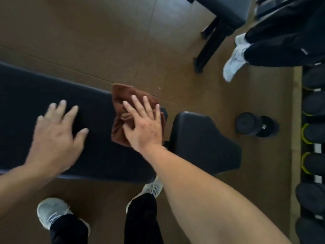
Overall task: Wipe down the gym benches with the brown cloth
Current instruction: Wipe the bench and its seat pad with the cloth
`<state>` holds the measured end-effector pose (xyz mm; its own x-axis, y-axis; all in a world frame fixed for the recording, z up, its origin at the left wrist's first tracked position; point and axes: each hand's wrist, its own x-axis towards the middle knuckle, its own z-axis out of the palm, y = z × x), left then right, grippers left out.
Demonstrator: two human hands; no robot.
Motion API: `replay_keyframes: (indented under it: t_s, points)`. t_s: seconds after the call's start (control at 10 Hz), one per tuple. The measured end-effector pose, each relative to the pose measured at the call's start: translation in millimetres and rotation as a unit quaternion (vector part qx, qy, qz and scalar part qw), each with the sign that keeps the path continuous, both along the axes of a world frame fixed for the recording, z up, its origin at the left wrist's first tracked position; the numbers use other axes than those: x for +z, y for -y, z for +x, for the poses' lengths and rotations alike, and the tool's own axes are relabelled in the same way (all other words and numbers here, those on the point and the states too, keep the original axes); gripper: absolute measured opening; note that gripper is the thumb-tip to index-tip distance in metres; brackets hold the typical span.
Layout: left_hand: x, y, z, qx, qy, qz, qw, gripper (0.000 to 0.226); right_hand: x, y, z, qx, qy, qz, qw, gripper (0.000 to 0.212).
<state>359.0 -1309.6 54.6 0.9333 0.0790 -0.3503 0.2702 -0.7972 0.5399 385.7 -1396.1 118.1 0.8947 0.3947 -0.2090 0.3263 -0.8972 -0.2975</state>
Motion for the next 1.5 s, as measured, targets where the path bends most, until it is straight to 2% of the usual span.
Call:
replay_keyframes:
  t_s: [0.1, 0.2, 0.3, 0.4, 0.5, 0.6, 0.7, 0.8, 0.9, 1.1, 1.2, 1.3, 1.4, 1.5]
  points:
    - [111, -46, -28, 0.029, -0.063, 0.020, 0.997, 0.076, 2, 120, 10, -0.101, -0.060, -0.005, 0.993, 0.058]
    - [101, 32, 15, -0.072, -0.143, 0.027, 0.987, 0.082, -2, 210, -10, 0.014, -0.023, -0.027, 0.999, 0.042]
    - [78, 39, 20, -0.045, -0.199, 0.077, 0.976, 0.095, -13, 233, -25, 0.029, 0.038, -0.016, 0.999, 0.042]
    - [76, 50, 21, -0.040, -0.201, 0.084, 0.975, 0.105, -13, 234, 24, -0.094, 0.051, 0.011, 0.994, 0.045]
    - [81, 51, 26, -0.037, -0.229, 0.070, 0.970, 0.109, -3, 222, 81, -0.146, -0.041, -0.035, 0.988, 0.049]
    - [82, 58, 27, -0.036, -0.233, 0.089, 0.968, 0.108, -4, 204, 63, -0.005, -0.044, -0.108, 0.993, 0.068]
    - [86, 58, 25, -0.035, -0.248, 0.089, 0.964, 0.107, 4, 221, -38, 0.044, -0.093, -0.095, 0.990, 0.077]
    - [88, 57, 24, -0.034, -0.239, 0.091, 0.966, 0.106, 12, 245, -114, 0.076, -0.137, -0.131, 0.979, 0.083]
    - [88, 58, 23, -0.036, -0.231, 0.087, 0.968, 0.105, 7, 239, -99, 0.062, -0.127, -0.168, 0.976, 0.087]
    - [77, 55, 19, -0.031, -0.196, 0.103, 0.975, 0.104, -4, 201, 49, -0.029, -0.084, -0.166, 0.982, 0.085]
    - [71, 55, 18, -0.025, -0.185, 0.101, 0.977, 0.109, -4, 229, 65, -0.103, -0.088, -0.155, 0.979, 0.077]
    - [70, 55, 16, -0.023, -0.188, 0.109, 0.976, 0.114, 12, 296, 36, -0.219, -0.063, -0.144, 0.963, 0.059]
    - [75, 55, 17, -0.024, -0.197, 0.104, 0.975, 0.114, 29, 349, 2, -0.285, -0.074, -0.116, 0.948, 0.051]
    - [76, 54, 20, -0.032, -0.202, 0.110, 0.973, 0.110, 30, 359, -7, -0.423, -0.079, -0.049, 0.902, 0.051]
